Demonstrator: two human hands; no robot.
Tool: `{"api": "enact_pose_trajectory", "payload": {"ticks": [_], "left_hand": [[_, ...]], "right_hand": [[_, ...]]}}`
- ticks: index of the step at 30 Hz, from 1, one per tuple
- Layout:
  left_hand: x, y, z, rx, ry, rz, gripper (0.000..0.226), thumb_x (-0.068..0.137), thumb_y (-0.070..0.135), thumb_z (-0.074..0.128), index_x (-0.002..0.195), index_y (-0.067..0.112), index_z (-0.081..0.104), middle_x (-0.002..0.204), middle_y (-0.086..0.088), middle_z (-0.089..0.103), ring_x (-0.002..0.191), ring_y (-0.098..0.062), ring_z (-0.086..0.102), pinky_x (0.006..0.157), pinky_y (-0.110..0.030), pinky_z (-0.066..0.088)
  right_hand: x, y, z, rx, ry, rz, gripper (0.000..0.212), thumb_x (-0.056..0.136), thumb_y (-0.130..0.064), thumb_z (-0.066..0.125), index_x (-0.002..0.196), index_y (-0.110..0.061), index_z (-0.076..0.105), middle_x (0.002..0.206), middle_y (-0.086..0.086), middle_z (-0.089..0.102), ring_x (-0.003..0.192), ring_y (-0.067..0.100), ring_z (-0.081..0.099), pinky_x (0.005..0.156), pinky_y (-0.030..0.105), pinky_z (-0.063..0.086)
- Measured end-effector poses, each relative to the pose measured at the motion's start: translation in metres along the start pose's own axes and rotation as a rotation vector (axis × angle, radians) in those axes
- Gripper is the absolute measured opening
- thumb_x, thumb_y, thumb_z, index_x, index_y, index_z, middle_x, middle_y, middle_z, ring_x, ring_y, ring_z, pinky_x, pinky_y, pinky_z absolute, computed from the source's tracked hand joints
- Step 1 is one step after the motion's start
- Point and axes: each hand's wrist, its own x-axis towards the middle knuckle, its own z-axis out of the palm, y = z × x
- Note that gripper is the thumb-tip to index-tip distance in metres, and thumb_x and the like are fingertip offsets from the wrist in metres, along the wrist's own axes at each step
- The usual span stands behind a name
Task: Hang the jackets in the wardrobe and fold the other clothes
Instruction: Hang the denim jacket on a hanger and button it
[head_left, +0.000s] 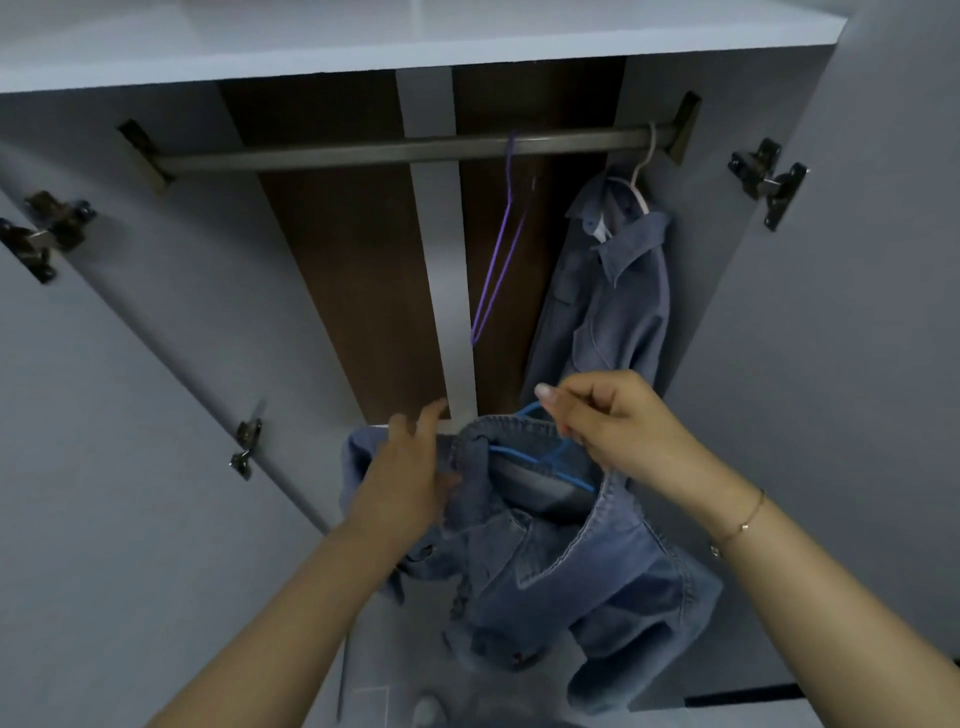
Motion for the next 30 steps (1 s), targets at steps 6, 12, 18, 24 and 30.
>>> {"api": "enact_pose_trajectory", "payload": {"ticks": [6,12,18,24,30], "left_hand": [[0.003,-0.003,0.006,-0.024,0.102,0.373,0.077,0.086,0.065,0.046,0.147,0.019,0.037,0.138,0.002,0.053,0.125,-0.018,0.047,0.101,-0.022,0.025],[0.022,0.010,0.003,0.008,-0.067,0.452,0.043,0.096,0.050,0.038,0.110,0.014,0.059,0.102,-0.004,0.068,0.092,-0.022,0.063,0.081,-0.037,0.046],[0.018,0.023,0.008,-0.114,0.182,0.383,0.037,0.095,0.048,0.045,0.099,0.016,0.063,0.089,0.001,0.066,0.075,-0.008,0.055,0.064,-0.025,0.041],[0.016,0.034,0.014,-0.119,0.257,0.353,0.030,0.094,0.045,0.054,0.099,0.019,0.067,0.086,0.002,0.069,0.075,-0.013,0.062,0.064,-0.031,0.049],[0.024,0.003,0.012,-0.106,0.216,0.250,0.039,0.092,0.048,0.057,0.125,0.028,0.062,0.103,0.005,0.072,0.089,-0.015,0.066,0.066,-0.023,0.046]], "right_hand": [[0.007,-0.007,0.003,0.051,-0.042,-0.009,0.042,0.097,-0.029,0.052,0.060,-0.010,0.053,0.056,0.014,0.042,0.041,0.012,0.036,0.042,0.017,0.029],[0.015,-0.007,-0.005,0.124,0.061,0.041,0.038,0.100,-0.022,0.050,0.068,-0.006,0.061,0.055,0.003,0.052,0.040,0.014,0.044,0.044,0.020,0.039],[0.008,0.033,-0.030,-0.343,0.415,0.270,0.013,0.091,-0.020,0.060,0.092,-0.012,0.071,0.088,0.007,0.065,0.072,0.016,0.061,0.075,0.034,0.052],[-0.004,0.069,0.010,-0.830,0.297,0.349,0.023,0.093,-0.017,0.058,0.113,-0.007,0.065,0.114,0.009,0.053,0.090,0.031,0.063,0.073,0.033,0.048],[0.000,0.099,0.001,-0.669,0.326,0.317,0.012,0.089,-0.005,0.065,0.083,0.003,0.071,0.094,0.011,0.054,0.081,0.027,0.058,0.072,0.023,0.036]]}}
